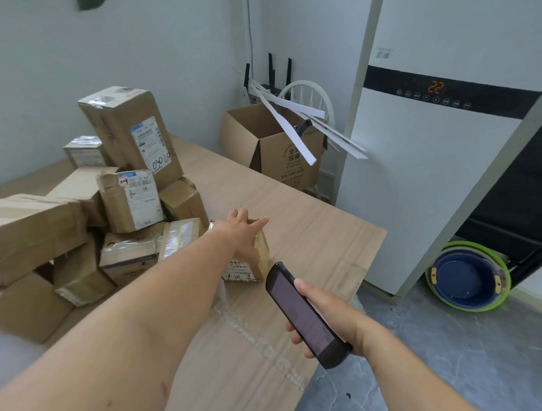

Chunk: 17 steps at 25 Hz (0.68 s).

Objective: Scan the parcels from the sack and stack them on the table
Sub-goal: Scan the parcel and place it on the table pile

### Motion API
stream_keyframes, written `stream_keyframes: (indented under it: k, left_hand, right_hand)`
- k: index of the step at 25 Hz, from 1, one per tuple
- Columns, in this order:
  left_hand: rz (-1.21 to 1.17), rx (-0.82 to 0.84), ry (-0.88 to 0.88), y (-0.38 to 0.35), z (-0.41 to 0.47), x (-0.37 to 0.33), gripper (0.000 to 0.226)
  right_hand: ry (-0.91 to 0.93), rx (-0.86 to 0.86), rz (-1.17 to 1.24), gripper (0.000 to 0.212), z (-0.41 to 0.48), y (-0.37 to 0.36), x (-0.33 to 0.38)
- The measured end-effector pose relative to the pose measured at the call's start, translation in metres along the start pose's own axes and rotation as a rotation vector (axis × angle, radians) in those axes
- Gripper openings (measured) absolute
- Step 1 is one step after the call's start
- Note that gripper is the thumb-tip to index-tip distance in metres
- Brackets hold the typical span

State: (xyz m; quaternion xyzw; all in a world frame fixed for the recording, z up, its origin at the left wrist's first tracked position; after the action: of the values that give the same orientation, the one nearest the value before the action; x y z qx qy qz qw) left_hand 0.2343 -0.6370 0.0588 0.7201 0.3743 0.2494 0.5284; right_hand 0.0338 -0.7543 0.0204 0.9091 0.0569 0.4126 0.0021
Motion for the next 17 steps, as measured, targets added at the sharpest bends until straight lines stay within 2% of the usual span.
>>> stream_keyframes:
  k: [2,5,9,14,17]
  left_hand:
    - [-0.062,0.026,0.074,0.002,-0.015,0.015,0.128]
    - [-0.273,0.017,0.164,0.006,-0.046,0.039,0.116]
    - [-0.747,-0.155,0.268,0.009,-0.096,0.084,0.102]
    - [-1.034,-0.28,0.409,-0.022,-0.202,0.161,0.12]
    - [-1.116,-0.339,0.512,-0.05,-0.282,0.202,0.126]
  right_hand:
    - [-0.001,0.011,-0.029,0.067,0.002,-0.009,0.003]
    - [0.011,0.034,-0.054,0.07,-0.003,-0.032,0.008]
    - [0.038,0.087,-0.106,0.065,-0.016,-0.076,0.014]
    - [0.064,0.159,-0.204,0.065,-0.042,-0.151,0.021]
    - [0.064,0.221,-0.297,0.061,-0.056,-0.213,0.015]
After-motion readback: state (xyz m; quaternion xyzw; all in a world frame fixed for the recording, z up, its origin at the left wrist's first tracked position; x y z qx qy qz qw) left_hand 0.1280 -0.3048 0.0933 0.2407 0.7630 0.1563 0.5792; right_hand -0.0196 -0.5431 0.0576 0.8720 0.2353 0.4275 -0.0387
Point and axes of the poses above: each hand's wrist, its own z-axis towards the middle knuckle, its own y-axis out of the back of the hand, x = y × z, the point moved 3 cm from there along z, towards the middle knuckle, and after that the axes turned 11 degrees about -z, right-handed, at the moved point
